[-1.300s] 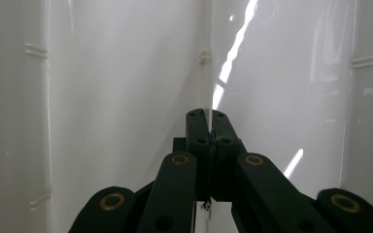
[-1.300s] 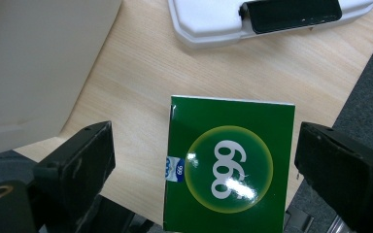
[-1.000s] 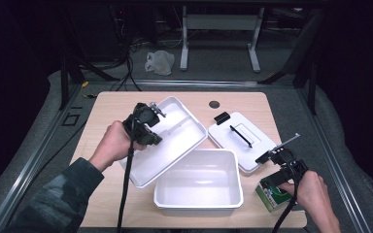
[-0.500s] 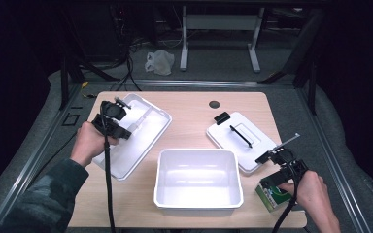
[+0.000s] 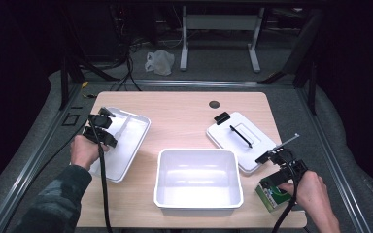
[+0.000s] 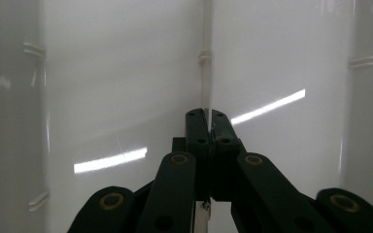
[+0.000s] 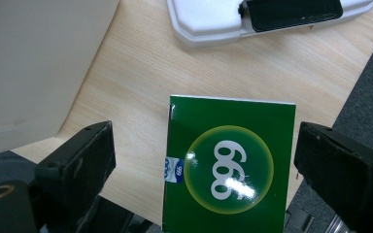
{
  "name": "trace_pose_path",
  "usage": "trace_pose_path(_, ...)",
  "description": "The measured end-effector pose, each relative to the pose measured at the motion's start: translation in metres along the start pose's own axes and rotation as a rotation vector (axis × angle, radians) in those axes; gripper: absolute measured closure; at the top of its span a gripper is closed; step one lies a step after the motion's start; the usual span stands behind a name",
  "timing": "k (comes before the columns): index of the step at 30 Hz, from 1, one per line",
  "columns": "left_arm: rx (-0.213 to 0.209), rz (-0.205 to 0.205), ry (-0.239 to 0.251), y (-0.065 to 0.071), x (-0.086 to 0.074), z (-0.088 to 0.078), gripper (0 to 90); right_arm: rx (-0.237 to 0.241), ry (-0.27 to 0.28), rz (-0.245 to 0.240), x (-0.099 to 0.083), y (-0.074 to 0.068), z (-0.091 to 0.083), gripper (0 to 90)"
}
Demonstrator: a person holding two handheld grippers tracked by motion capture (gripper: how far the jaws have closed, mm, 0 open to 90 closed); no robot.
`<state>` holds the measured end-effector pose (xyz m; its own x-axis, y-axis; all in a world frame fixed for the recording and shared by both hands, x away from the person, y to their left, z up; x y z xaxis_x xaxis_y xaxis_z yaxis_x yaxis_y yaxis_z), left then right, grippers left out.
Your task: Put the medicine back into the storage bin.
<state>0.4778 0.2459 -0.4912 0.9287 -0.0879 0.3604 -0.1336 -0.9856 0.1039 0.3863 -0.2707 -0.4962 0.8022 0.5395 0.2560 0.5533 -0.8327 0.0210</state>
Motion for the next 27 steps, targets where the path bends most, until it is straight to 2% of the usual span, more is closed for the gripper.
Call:
trace_pose_path(3, 0.030, -0.035, -0.007, -0.008, -0.003, 0.011, 89.6, 0.002, -0.001, -0.002, 0.000, 0.000, 0.000, 7.5)
trace_pose_path(11, 0.049, -0.144, -0.063, -0.025, -0.018, 0.044, 89.6, 0.003, -0.005, 0.001, 0.000, 0.000, 0.001, 7.8)
trace_pose_path(15, 0.069, -0.188, -0.072, -0.033, -0.026, 0.056, 89.6, 0.006, -0.005, 0.000, 0.000, -0.001, 0.003, 8.6)
trace_pose_path(17, 0.082, -0.192, -0.087, -0.035, -0.030, 0.062, 89.6, 0.007, -0.004, 0.000, 0.000, -0.001, 0.002, 8.6)
trace_pose_path(19, 0.075, -0.207, -0.090, -0.037, -0.033, 0.067, 89.6, 0.006, -0.004, 0.000, 0.000, 0.000, 0.002, 8.4)
trace_pose_path(27, 0.081, -0.218, -0.112, -0.039, -0.040, 0.079, 89.3, 0.004, -0.005, 0.002, 0.000, 0.000, 0.002, 8.4)
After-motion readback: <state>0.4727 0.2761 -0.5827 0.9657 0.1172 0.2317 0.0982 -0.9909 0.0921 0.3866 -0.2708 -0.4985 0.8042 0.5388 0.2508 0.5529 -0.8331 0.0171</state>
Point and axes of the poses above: each handheld gripper's, and its own axes: z roughly forward along the jaws, x roughly out of its top, y roughly to its right, the point moved 6 cm from there along z, roughly forward along the jaws, and after that the axes turned 7 degrees about -z, right-handed, at the moved point
